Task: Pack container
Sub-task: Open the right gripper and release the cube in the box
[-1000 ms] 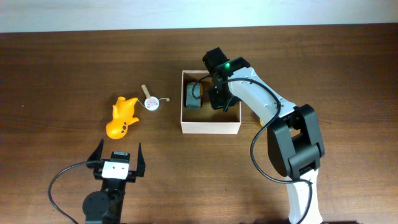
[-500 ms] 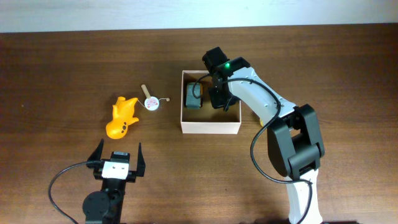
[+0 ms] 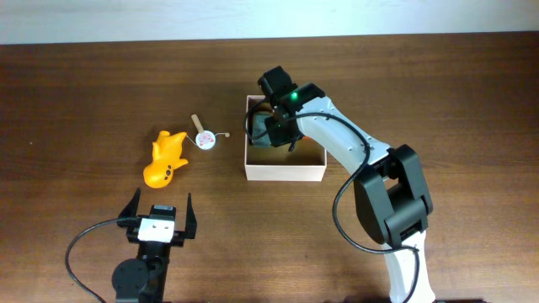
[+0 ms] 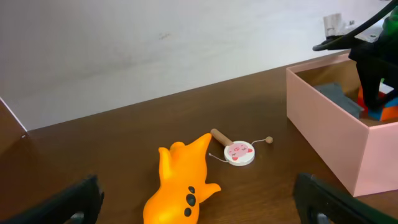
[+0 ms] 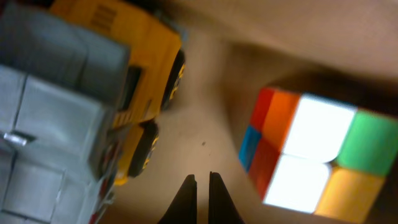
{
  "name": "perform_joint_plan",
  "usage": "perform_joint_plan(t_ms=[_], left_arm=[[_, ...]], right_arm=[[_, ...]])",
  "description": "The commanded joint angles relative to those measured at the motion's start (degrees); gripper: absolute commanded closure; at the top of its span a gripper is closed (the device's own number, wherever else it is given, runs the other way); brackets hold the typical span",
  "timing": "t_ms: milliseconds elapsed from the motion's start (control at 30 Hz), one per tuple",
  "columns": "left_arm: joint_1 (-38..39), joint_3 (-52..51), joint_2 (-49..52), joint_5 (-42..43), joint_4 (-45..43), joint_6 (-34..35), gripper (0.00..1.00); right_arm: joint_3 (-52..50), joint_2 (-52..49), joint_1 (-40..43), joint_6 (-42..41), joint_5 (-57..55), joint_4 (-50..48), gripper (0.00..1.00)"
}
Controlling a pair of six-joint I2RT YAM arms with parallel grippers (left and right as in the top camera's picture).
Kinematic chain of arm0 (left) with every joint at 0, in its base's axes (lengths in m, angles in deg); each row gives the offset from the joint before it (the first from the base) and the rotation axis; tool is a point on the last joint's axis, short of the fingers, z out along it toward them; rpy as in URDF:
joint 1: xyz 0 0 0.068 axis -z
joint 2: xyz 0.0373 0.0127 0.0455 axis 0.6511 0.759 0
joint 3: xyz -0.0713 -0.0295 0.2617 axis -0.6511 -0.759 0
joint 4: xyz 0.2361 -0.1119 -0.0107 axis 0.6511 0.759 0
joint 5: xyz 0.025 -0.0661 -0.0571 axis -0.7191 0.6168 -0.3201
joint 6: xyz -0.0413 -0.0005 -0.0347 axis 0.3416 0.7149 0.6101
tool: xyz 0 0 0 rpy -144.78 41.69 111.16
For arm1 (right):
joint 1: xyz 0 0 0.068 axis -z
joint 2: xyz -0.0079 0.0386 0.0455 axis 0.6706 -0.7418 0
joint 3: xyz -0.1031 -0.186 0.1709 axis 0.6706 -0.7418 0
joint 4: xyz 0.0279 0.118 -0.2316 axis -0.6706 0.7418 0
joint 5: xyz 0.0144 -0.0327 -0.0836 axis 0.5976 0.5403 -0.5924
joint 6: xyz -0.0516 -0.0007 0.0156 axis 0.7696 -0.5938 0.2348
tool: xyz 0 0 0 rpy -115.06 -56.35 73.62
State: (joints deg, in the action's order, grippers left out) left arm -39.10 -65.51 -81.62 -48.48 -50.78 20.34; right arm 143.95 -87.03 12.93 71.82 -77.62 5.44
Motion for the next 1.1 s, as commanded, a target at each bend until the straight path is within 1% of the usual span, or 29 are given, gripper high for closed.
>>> perform_joint_plan(t_ms=[0,167,533,933,1067], left_arm=[[-0.2,-0.2,-0.4,-0.2,0.4,-0.9,0.01],[-0.2,-0.2,-0.4,-0.2,0.4,-0.9,0.01],[-0.2,-0.2,-0.4,-0.2,0.4,-0.9,0.01],[-0.2,-0.2,-0.4,-0.2,0.4,-0.9,0.01],[-0.2,-0.2,-0.4,-0.2,0.4,-0.9,0.01]], right_arm=[[-0.2,0.2,0.4,3.8,-2.9,-1.3,0.96],[-0.2,0.2,0.4,7.0,-3.7,-3.9,0.96],[-0.2,-0.3,1.1,8.6,-6.8,-6.1,0.96],[-0.3,-2.6,2.4,11.0,-6.8,-6.0,0.96],[-0.3,-2.6,2.6,11.4,-8.3,-6.1,0.96]])
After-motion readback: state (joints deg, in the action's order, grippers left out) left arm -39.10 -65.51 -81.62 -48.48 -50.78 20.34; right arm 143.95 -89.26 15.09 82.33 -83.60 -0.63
